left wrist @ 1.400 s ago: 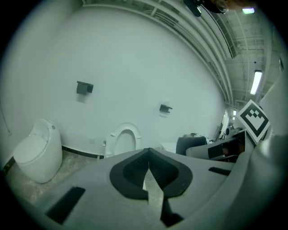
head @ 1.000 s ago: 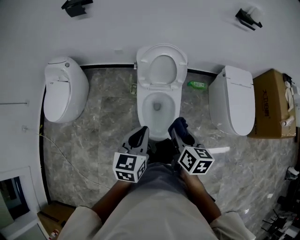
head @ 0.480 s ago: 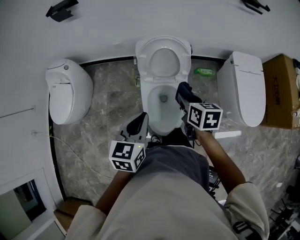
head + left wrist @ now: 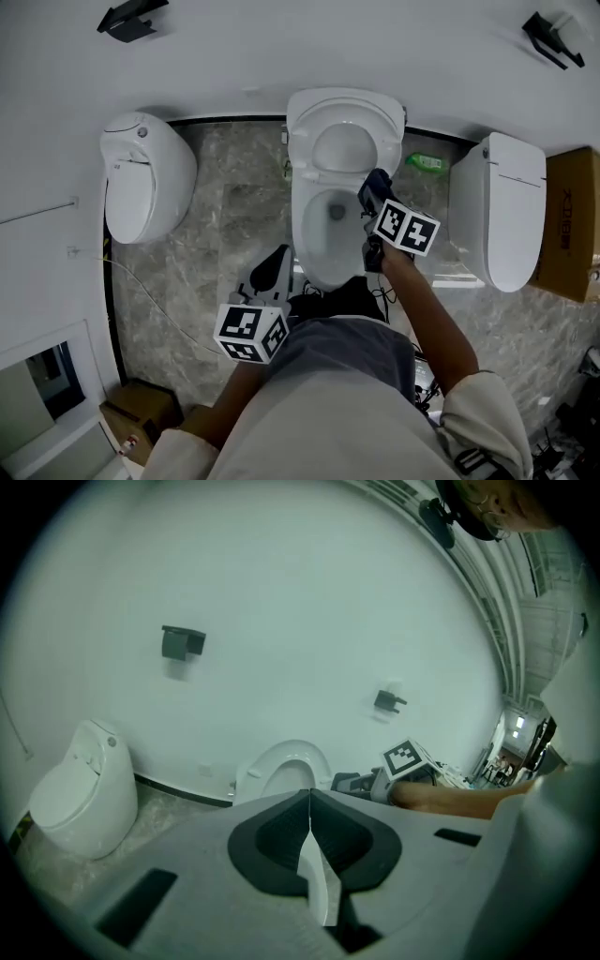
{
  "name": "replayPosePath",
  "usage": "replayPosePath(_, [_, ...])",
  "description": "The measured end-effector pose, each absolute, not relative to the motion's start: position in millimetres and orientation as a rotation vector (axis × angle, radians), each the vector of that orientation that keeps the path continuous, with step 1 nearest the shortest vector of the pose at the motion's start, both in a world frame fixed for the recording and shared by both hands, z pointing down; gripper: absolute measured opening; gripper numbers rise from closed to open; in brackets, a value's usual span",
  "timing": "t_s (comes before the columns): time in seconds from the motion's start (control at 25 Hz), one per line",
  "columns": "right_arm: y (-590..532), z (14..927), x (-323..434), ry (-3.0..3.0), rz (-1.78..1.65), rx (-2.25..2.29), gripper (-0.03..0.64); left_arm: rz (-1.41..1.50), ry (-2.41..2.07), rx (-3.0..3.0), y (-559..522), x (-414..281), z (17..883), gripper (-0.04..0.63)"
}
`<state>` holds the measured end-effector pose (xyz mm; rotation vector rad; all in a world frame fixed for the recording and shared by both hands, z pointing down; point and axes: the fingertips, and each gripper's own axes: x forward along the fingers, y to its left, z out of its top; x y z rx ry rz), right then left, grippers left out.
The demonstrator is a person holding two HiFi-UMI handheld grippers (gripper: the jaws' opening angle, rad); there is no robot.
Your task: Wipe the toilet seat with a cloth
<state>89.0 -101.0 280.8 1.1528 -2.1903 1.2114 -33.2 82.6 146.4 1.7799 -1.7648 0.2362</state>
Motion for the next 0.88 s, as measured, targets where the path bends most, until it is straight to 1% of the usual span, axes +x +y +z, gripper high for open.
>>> replayPosePath(0.2, [-167, 316, 95, -2.071, 1.466, 1.447, 0.105, 0.197, -1.744, 1.692, 73, -36, 164, 0.009])
replayPosePath(0.36, [-202, 345, 96, -1.965, 1.586, 1.567, 0.104, 0.229, -1.682, 1.716, 75, -37, 171, 0.009])
replayPosePath(0.64, [-249, 353, 84, -1.892, 1.587, 1.653, 0.106, 0.252, -1.605, 1.773, 66, -58, 172, 0.009])
replayPosePath(0.88, [-253, 336, 65, -1.935, 1.556, 1.617, 0.106, 0.243, -1.574, 1.791, 68, -79, 173, 0.009])
